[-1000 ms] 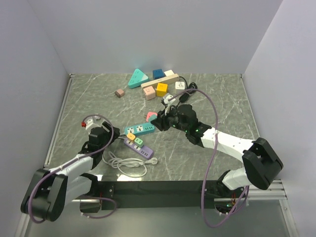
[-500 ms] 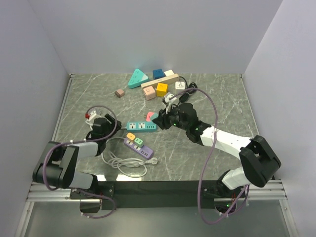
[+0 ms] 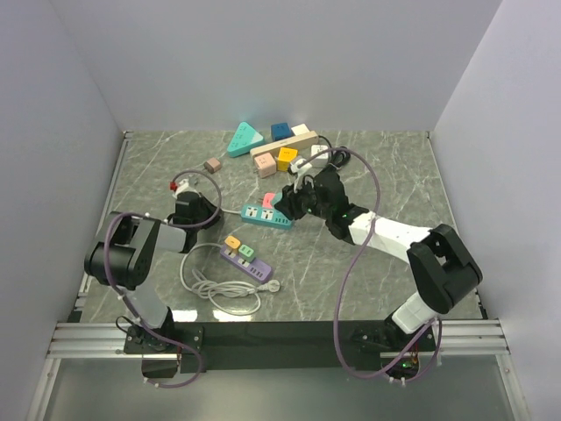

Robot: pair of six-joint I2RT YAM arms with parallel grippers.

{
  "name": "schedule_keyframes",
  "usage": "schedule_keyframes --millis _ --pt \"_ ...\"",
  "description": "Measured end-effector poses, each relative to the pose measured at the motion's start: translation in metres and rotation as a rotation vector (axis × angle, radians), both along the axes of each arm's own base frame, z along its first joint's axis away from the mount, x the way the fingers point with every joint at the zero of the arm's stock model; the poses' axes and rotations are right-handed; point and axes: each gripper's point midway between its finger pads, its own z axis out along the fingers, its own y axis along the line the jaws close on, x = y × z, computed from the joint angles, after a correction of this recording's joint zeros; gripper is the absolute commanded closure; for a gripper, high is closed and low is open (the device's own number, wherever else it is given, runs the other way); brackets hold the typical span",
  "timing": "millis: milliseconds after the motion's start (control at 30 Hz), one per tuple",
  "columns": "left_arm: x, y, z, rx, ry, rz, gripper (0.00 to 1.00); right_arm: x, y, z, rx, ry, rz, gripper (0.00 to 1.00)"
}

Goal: Insert the plug

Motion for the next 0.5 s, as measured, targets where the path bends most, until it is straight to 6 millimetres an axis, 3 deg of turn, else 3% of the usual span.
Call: schedule_keyframes --millis 67,200,500 --pt "0.005 -0.005 0.000 0.000 -0.006 -0.032 1.00 0.004 0.000 -0.001 -0.021 -0.008 0.010 1.00" --pt "0.010 -0.016 0.001 0.011 -0.028 -0.116 0.99 0.010 0.004 -0.003 -0.064 -0.028 0.044 1.00" --pt "-0.001 -0.041 0.005 0.040 -0.073 -0.316 0.99 0.022 0.003 -0.028 -0.200 -0.030 0.094 1.00"
